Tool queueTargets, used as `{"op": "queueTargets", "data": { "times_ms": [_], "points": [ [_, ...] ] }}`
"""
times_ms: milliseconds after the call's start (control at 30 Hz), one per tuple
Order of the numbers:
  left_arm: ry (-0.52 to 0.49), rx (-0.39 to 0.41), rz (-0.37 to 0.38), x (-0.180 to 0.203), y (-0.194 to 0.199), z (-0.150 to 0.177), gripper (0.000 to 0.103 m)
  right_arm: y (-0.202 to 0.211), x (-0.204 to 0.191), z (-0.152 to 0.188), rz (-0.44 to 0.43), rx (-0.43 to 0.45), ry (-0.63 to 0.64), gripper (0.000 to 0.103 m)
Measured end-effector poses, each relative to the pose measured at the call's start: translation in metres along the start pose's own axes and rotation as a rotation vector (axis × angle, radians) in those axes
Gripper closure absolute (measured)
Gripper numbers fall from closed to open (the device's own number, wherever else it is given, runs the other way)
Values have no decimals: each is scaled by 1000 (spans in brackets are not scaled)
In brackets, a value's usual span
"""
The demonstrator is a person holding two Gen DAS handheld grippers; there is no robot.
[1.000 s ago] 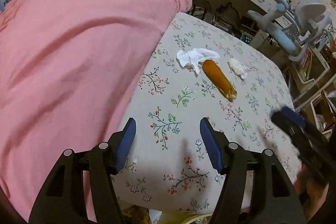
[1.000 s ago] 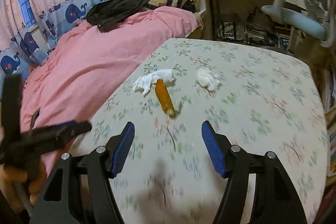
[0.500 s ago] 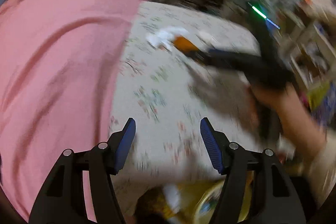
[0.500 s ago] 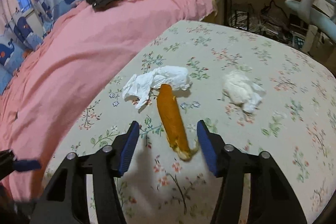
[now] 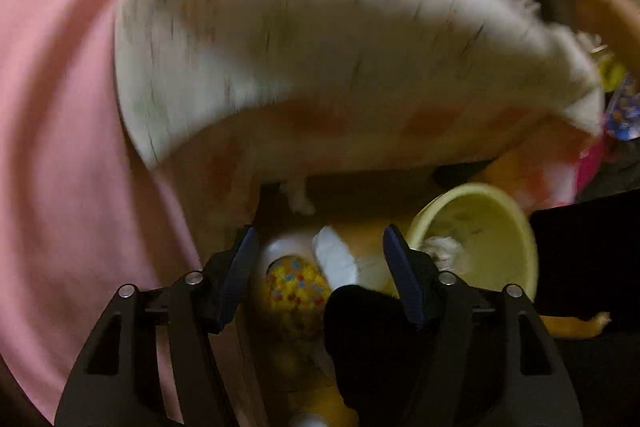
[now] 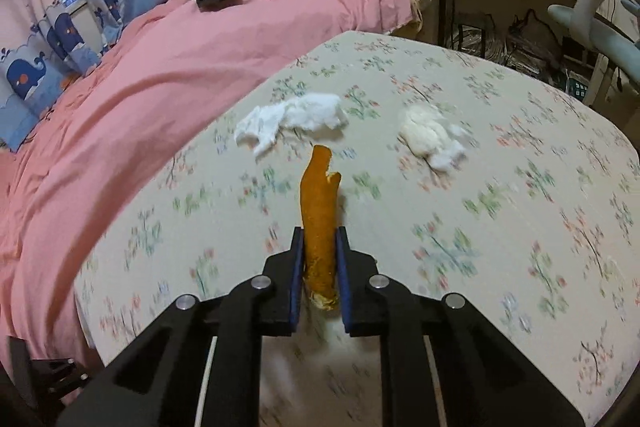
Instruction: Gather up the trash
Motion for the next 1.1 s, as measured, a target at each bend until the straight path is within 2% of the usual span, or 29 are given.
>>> {"op": "queueTargets", "data": {
  "times_ms": [200,300,367,433,500,633,733,933,1000,1100],
  "points": [
    [86,-98,29,-21,-71,36,38,2,16,2,-54,18,-61,87],
    [60,-190,18,-28,-115,43,38,2,16,1,-63,20,-61,87],
    [40,-219,-18,-36,-141,42,38,-2,17,1,-73,9,-68,87],
    [33,-248,-21,-44,-166,35,38,-6,19,0,-92,-6,-84,87],
    [-17,-274,-44,-41,-194,27,38,-6,22,3,-113,-16,-95,87],
    [-230,-339,-115,-22,-254,14,38,-10,27,5,-154,-34,-125,87],
    [-259,-338,-121,-24,-283,1,38,-11,29,5,-177,-43,-144,87],
    [-244,-275,-206,-47,-309,-24,34,-15,27,5,-203,-64,-159,87],
    [-216,-294,-167,-53,-318,-24,35,-15,26,5,-202,-65,-164,87],
    [-257,-308,-162,-53,-329,-22,35,-17,25,5,-209,-67,-168,87]
  ]
}}
Point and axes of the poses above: each gripper's, at about its wrist camera, not at the fingertips, and y roughly against the way its jaws point, x to its right, z to its underside, the point moved 1 cm from there along -y, roughly the way its jaws point, and after that the axes turned 13 degrees about z, right-handed, at the moved point
